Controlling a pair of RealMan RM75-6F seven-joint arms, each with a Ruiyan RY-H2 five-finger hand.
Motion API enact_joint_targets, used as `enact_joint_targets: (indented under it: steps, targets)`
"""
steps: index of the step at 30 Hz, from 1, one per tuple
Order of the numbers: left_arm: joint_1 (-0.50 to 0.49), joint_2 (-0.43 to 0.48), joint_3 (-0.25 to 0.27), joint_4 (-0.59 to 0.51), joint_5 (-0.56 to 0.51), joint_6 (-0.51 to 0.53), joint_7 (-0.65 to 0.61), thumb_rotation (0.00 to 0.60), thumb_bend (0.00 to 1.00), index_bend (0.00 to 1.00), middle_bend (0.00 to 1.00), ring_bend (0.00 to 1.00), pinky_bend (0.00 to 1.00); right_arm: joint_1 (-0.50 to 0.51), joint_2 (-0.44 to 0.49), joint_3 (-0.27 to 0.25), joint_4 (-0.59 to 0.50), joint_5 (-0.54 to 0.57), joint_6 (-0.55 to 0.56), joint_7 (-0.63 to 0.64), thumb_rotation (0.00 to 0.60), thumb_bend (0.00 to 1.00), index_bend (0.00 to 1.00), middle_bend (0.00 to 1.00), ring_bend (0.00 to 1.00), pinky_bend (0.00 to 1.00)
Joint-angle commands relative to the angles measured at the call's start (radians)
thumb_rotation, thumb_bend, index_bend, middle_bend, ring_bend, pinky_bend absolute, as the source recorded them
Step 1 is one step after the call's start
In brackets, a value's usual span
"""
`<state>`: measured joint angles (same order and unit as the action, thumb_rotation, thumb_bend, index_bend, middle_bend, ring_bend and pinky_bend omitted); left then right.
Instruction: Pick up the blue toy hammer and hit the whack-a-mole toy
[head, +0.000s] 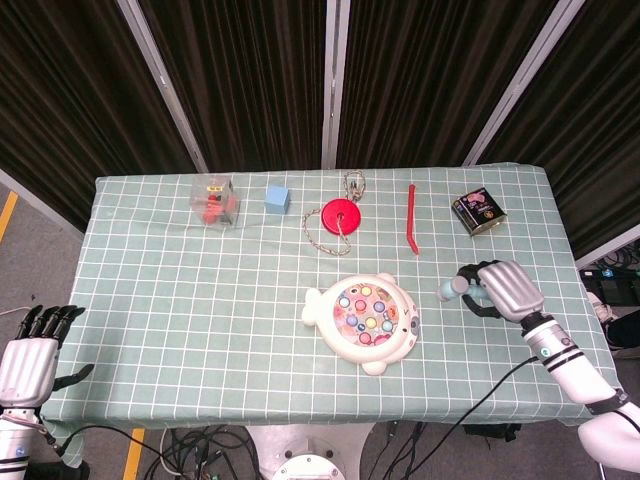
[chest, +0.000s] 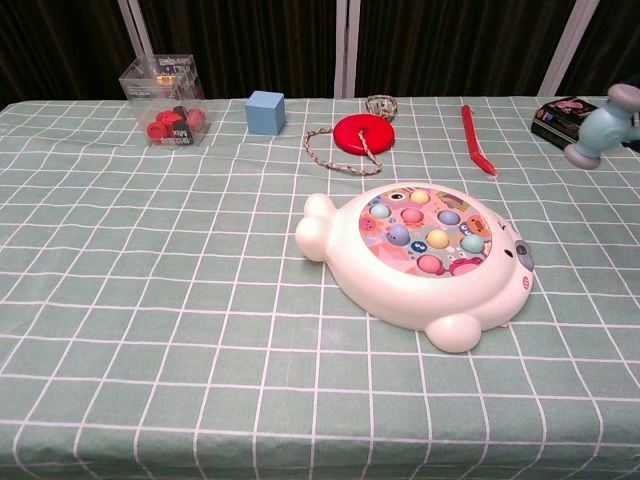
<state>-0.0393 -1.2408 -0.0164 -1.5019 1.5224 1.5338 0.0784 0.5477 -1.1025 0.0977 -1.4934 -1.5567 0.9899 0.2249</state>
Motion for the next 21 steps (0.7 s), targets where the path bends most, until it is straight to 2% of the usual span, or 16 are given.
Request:
enact_joint_targets:
  steps: [1,11,21]
  targets:
    - [0.001,0.001,-0.001,-0.004,-0.002,0.001,0.003,0.6,0.0,0.19,0.17,0.13,0.1,0.068,0.014,0.006,-0.06,-0.024,-0.077,-0.02,0.6,0.82,0.65,0.66,0.49,0.73]
    - [0.001,0.0,-0.001,0.005,-0.011,-0.008,-0.011,0.6,0.0,0.19,0.17,0.13,0.1,0.221,-0.088,0.025,-0.119,0.03,-0.268,-0.19,0.6,0.82,0.65,0.66,0.49,0.73]
    - [0.006,-0.008,-0.001,0.026,-0.016,-0.007,-0.03,0.6,0.0,0.19,0.17,0.13,0.1,0.24,-0.093,0.019,-0.15,0.104,-0.28,-0.299,0.6,0.83,0.65,0.66,0.49,0.73]
